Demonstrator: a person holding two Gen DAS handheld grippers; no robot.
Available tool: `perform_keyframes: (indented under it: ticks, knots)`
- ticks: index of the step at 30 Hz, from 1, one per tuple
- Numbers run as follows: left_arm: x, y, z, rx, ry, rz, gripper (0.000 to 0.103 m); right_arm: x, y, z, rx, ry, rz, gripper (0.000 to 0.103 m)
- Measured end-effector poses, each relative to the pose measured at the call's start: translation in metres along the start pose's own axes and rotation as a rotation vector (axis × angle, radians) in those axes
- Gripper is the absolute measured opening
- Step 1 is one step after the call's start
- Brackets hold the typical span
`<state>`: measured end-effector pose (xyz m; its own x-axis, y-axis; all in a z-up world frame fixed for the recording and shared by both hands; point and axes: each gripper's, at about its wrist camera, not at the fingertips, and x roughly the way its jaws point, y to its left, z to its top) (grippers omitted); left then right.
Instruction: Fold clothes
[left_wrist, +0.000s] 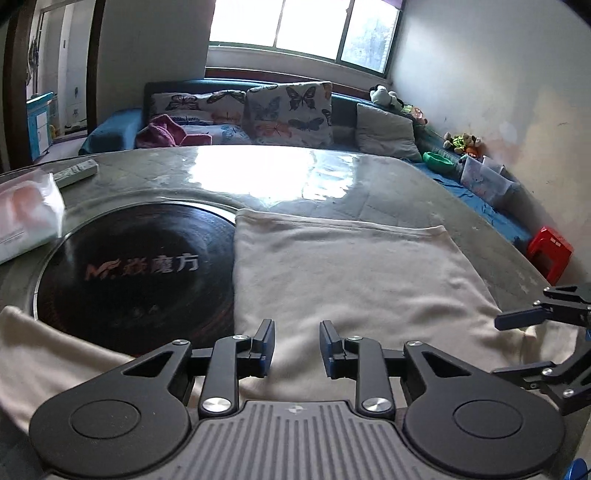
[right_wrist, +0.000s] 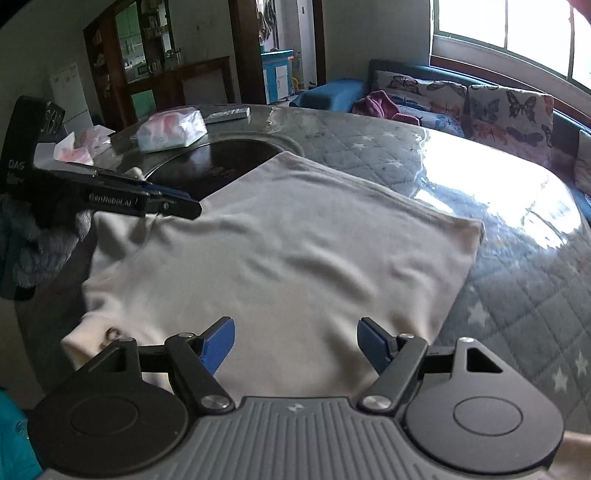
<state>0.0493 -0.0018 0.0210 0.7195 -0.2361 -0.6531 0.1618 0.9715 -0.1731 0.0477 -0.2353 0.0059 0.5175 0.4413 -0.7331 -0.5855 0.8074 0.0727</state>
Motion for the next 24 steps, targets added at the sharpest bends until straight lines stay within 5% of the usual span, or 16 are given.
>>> perform_keyframes:
  ticks: [16, 24]
  knots:
    - [0.010, 0.007, -0.005, -0.002, 0.030, 0.009, 0.036, 0.010, -0.043, 0.007, 0.086, 0.011, -0.048, 0.075]
    - [-0.004, -0.021, -0.013, 0.080, 0.016, -0.034, 0.042, 0.014, -0.048, 0.024, 0.082, -0.030, -0.131, 0.075]
